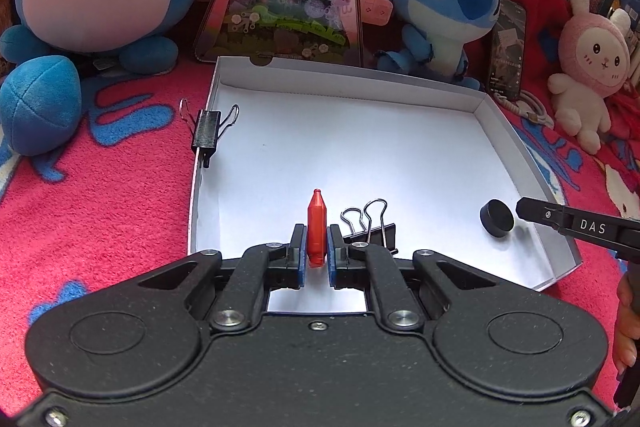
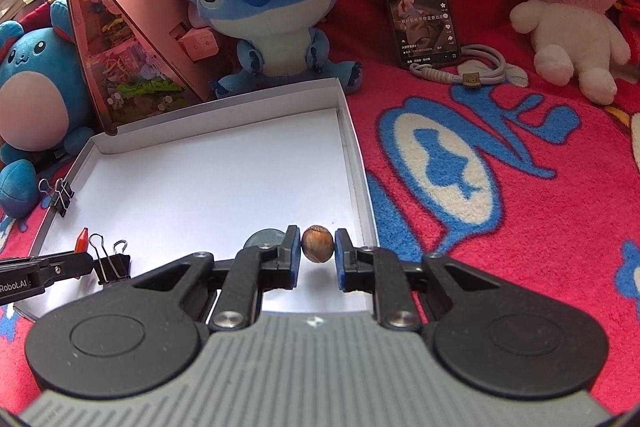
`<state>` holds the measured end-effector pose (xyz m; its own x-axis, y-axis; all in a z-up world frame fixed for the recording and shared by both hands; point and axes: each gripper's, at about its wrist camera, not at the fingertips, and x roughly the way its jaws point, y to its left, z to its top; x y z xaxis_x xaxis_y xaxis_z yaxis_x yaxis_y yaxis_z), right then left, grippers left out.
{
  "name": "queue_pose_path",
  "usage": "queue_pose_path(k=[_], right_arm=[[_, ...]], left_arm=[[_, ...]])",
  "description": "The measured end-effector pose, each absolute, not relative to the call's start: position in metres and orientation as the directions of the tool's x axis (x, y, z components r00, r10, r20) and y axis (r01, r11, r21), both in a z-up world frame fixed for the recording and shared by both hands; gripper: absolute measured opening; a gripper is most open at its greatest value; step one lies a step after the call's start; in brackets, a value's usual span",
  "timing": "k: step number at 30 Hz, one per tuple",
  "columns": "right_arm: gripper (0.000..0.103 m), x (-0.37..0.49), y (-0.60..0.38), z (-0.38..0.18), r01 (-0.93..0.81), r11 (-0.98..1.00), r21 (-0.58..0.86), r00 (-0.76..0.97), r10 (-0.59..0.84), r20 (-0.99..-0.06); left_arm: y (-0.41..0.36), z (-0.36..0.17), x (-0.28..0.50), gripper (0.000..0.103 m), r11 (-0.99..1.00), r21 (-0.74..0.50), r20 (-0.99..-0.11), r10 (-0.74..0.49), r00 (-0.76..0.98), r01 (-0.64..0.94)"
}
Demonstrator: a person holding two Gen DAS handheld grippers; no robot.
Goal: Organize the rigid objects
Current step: 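Carry the red marker and walnut into the white tray with both grippers, then open both grippers to drop the marker and walnut in the tray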
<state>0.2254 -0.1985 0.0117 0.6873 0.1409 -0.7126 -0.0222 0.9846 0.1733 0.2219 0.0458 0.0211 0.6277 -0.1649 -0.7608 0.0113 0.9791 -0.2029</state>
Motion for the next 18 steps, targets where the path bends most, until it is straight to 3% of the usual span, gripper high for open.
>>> queue_pose_path(k=[18], right_arm=[[0.022, 0.2332, -0.1948, 0.0063, -0.009, 0.986, 0.166, 0.670, 0.130, -0.731]], left_arm=[[0.0397, 0.0182, 0.2248, 0.010, 0.983, -0.179, -0.756, -0.164, 0.634, 0.041]])
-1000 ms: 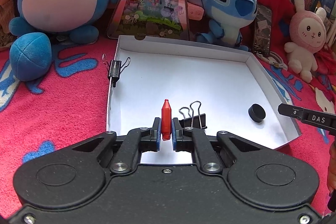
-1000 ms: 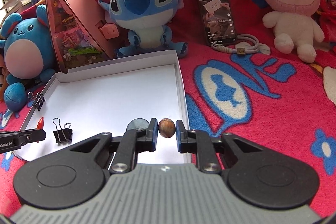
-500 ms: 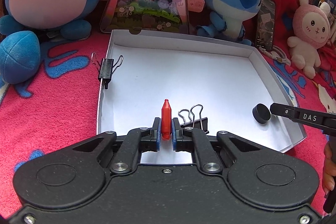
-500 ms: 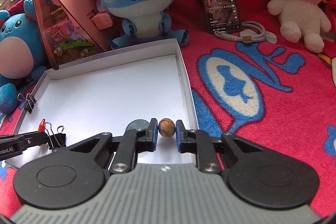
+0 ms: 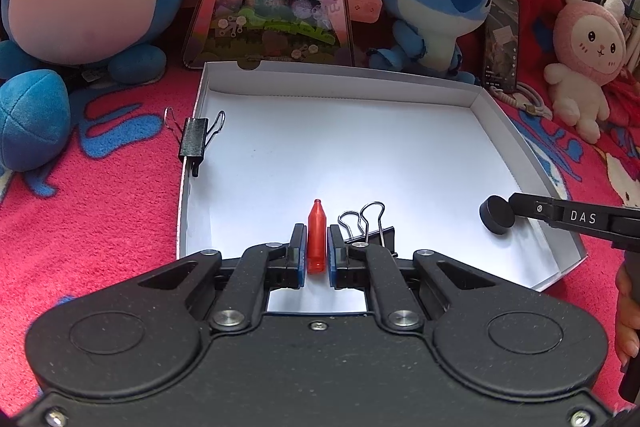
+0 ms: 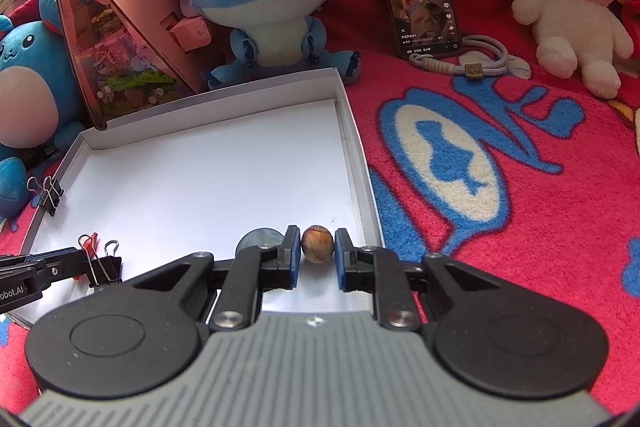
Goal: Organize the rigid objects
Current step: 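Open both grippers to drop the marker and walnut in the tray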
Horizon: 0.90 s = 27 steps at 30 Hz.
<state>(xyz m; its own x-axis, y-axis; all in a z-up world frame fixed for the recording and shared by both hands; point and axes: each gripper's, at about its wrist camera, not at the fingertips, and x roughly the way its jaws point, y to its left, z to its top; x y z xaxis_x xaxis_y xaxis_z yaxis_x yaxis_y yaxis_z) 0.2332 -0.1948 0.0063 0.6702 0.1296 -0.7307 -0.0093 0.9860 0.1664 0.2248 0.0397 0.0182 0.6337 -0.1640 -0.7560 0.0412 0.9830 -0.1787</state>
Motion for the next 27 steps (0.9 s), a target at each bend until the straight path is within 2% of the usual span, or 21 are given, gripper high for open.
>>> queue_pose_path(k=[11, 16, 19, 21, 23, 27], right_arm=[[0.028, 0.232, -0.196, 0.006, -0.008, 0.982, 0.190, 0.669, 0.146, -0.729], [0.028, 0.228, -0.198, 0.009, -0.016, 0.980, 0.198, 0.675, 0.157, -0.721], [0.034, 0.223, -0.198, 0.012, -0.028, 0.980, 0.197, 0.682, 0.163, -0.713], [0.041, 0.219, -0.197, 0.015, -0.039, 0.981, 0.192, 0.690, 0.166, -0.705], [0.046, 0.215, -0.196, 0.017, -0.049, 0.981, 0.186, 0.697, 0.167, -0.698], [0.047, 0.207, -0.195, 0.021, -0.069, 0.983, 0.171, 0.710, 0.169, -0.683]], left_arm=[[0.043, 0.023, 0.220, 0.012, 0.981, -0.190, -0.744, -0.173, 0.646, 0.044], [0.044, 0.031, 0.212, 0.025, 0.980, -0.193, -0.727, -0.180, 0.662, 0.054], [0.041, 0.037, 0.206, 0.030, 0.980, -0.184, -0.714, -0.182, 0.676, 0.070], [0.040, 0.040, 0.202, 0.036, 0.980, -0.182, -0.708, -0.186, 0.682, 0.078], [0.039, 0.043, 0.199, 0.037, 0.980, -0.182, -0.703, -0.189, 0.685, 0.084], [0.038, 0.048, 0.190, 0.041, 0.979, -0.182, -0.693, -0.193, 0.695, 0.090]])
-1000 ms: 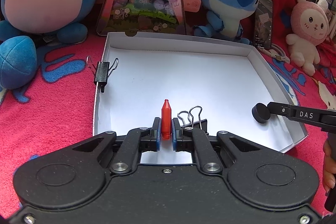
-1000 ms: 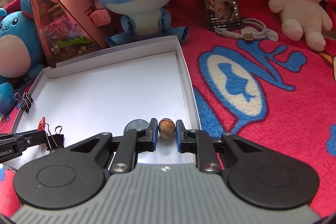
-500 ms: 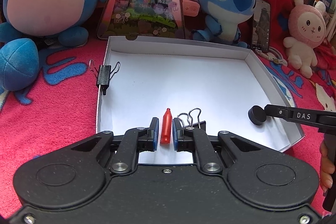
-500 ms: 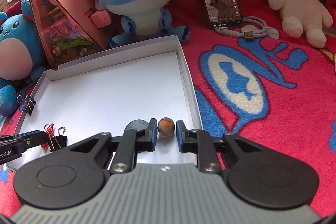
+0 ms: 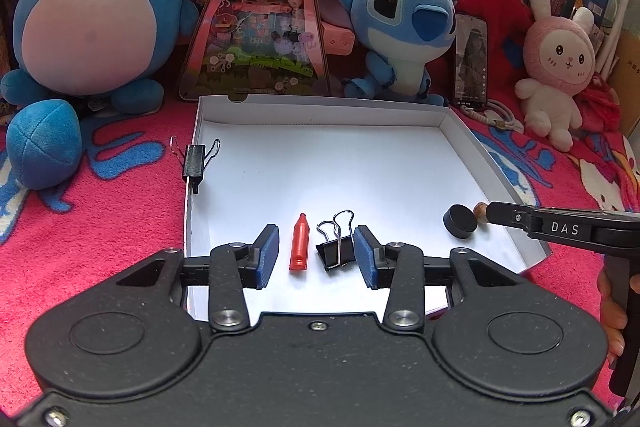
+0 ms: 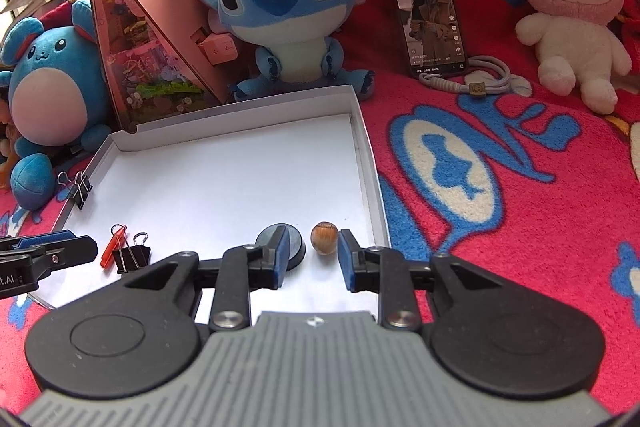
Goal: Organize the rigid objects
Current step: 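Open both grippers to drop the marker and walnut in the tray, then withdraw both tools from the tray toward the remaining objects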
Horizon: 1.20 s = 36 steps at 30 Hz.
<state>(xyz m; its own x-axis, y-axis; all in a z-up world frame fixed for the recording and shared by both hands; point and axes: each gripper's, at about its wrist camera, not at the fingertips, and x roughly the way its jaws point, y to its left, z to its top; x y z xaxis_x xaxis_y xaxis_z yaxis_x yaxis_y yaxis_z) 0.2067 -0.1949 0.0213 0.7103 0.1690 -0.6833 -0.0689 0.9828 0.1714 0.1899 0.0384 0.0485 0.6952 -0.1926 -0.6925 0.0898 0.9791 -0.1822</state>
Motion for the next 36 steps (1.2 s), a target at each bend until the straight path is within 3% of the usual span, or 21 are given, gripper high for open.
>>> queue_pose_path(k=[4, 16, 24, 36], right_arm=[[0.050, 0.199, -0.194, 0.025, -0.090, 0.982, 0.169, 0.721, 0.181, -0.669], [0.078, 0.160, -0.186, 0.035, -0.180, 0.977, 0.114, 0.772, 0.212, -0.599], [0.088, 0.138, -0.187, 0.033, -0.195, 0.974, 0.112, 0.785, 0.223, -0.578], [0.102, 0.108, -0.184, 0.027, -0.234, 0.970, 0.059, 0.812, 0.229, -0.537]], left_arm=[[0.037, 0.053, 0.180, 0.045, 0.980, -0.175, -0.679, -0.191, 0.709, 0.096], [0.026, 0.058, 0.139, 0.060, 0.974, -0.182, -0.650, -0.224, 0.726, 0.138], [0.022, 0.056, 0.116, 0.082, 0.970, -0.191, -0.637, -0.239, 0.733, 0.150], [0.017, 0.044, 0.083, 0.085, 0.972, -0.189, -0.633, -0.232, 0.739, 0.143]])
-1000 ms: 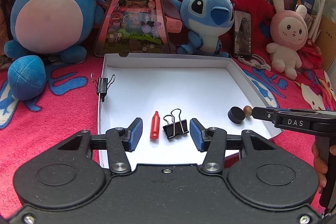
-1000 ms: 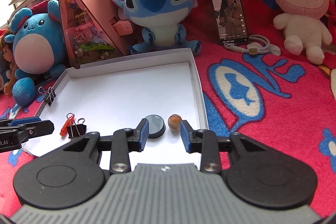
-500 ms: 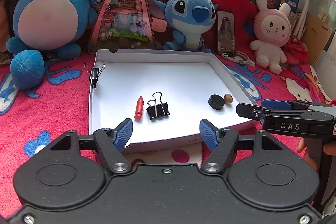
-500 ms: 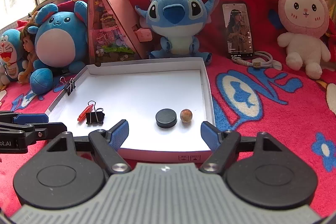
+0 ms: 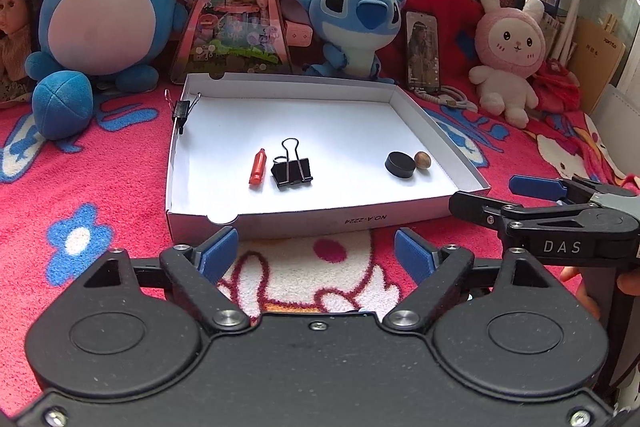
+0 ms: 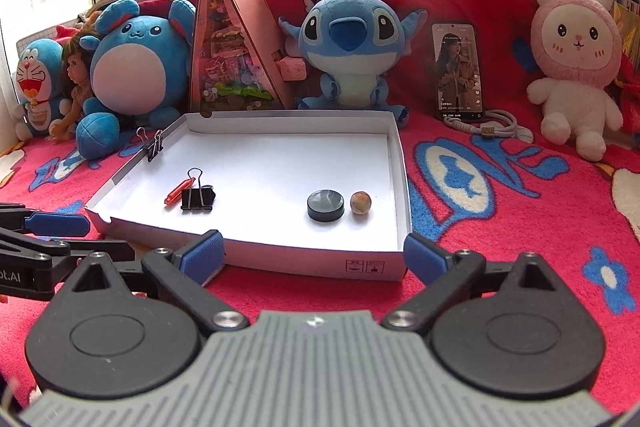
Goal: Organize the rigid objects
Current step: 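Withdraw both tools from the tray toward the remaining objects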
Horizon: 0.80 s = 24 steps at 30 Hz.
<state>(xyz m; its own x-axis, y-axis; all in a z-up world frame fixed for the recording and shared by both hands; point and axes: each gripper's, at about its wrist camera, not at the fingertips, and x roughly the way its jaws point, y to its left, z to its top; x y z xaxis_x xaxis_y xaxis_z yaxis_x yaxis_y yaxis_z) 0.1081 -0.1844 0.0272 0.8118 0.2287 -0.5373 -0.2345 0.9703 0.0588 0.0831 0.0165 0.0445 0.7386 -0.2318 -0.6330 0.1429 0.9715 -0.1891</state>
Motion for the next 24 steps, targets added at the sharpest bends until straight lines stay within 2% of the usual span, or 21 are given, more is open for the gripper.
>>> queue_pose_path(k=[9, 18, 24], right_arm=[[0.103, 0.080, -0.180, 0.021, -0.258, 0.966, -0.029, 0.835, 0.208, -0.509], [0.103, 0.069, -0.184, 0.008, -0.238, 0.971, -0.019, 0.832, 0.194, -0.519], [0.103, 0.060, -0.183, -0.001, -0.234, 0.972, -0.030, 0.829, 0.184, -0.529]], left_arm=[[0.016, 0.034, 0.061, 0.086, 0.966, -0.202, -0.609, -0.252, 0.752, 0.160], [0.018, 0.025, 0.043, 0.087, 0.967, -0.191, -0.586, -0.250, 0.771, 0.168], [0.017, 0.021, 0.035, 0.089, 0.979, -0.142, -0.595, -0.205, 0.777, 0.149]])
